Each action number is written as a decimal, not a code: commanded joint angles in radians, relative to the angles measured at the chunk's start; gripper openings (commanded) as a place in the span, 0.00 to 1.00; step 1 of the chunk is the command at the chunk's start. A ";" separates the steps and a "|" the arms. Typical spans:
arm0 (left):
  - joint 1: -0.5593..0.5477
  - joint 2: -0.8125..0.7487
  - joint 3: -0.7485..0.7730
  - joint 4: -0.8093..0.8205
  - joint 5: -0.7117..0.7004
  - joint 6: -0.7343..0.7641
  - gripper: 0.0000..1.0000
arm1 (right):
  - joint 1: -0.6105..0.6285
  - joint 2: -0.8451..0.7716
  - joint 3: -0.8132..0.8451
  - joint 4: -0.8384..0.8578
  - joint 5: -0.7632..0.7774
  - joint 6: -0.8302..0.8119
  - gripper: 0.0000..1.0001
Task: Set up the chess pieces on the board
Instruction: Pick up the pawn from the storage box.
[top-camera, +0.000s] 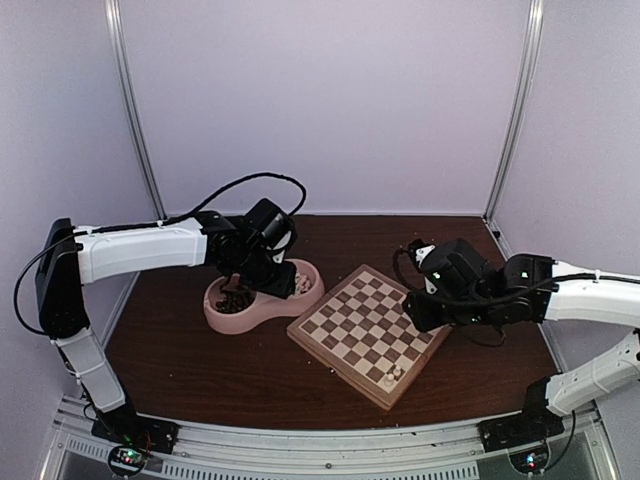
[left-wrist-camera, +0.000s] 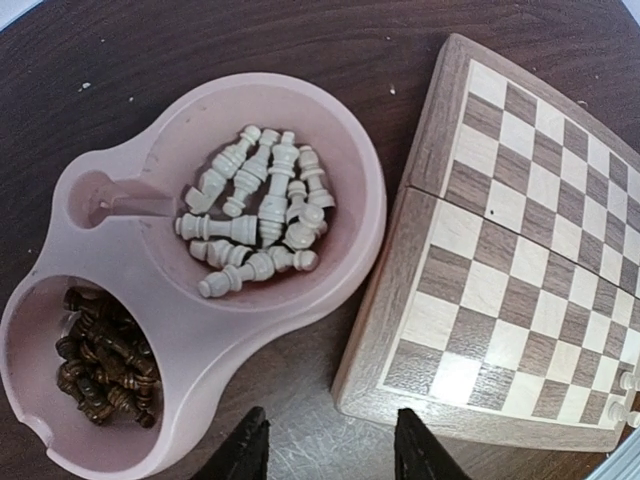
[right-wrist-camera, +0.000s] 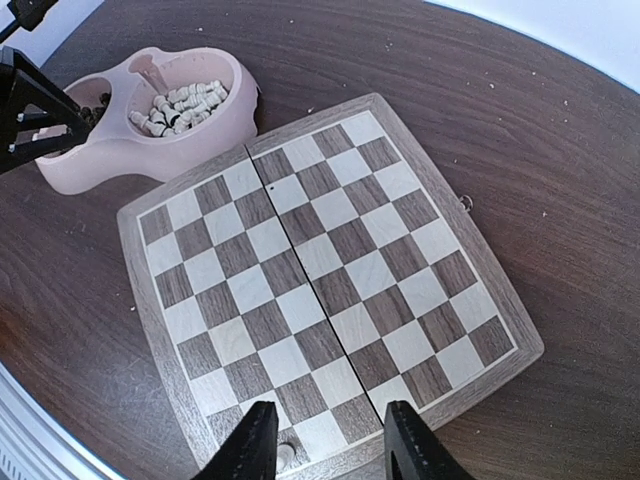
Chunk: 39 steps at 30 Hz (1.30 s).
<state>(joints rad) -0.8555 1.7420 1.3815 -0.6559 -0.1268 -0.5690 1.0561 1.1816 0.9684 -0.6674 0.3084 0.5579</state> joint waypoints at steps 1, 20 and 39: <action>0.032 -0.028 0.015 -0.009 0.008 0.037 0.44 | 0.002 -0.010 -0.020 0.040 0.067 0.007 0.39; 0.146 0.263 0.301 -0.129 0.008 0.134 0.37 | -0.009 -0.108 -0.091 0.085 0.101 -0.041 0.39; 0.148 0.397 0.433 -0.191 0.194 0.186 0.37 | -0.019 -0.094 -0.067 0.071 0.093 -0.063 0.39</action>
<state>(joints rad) -0.7105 2.1059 1.7802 -0.8646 -0.0353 -0.4084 1.0420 1.0832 0.8833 -0.5903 0.3901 0.5053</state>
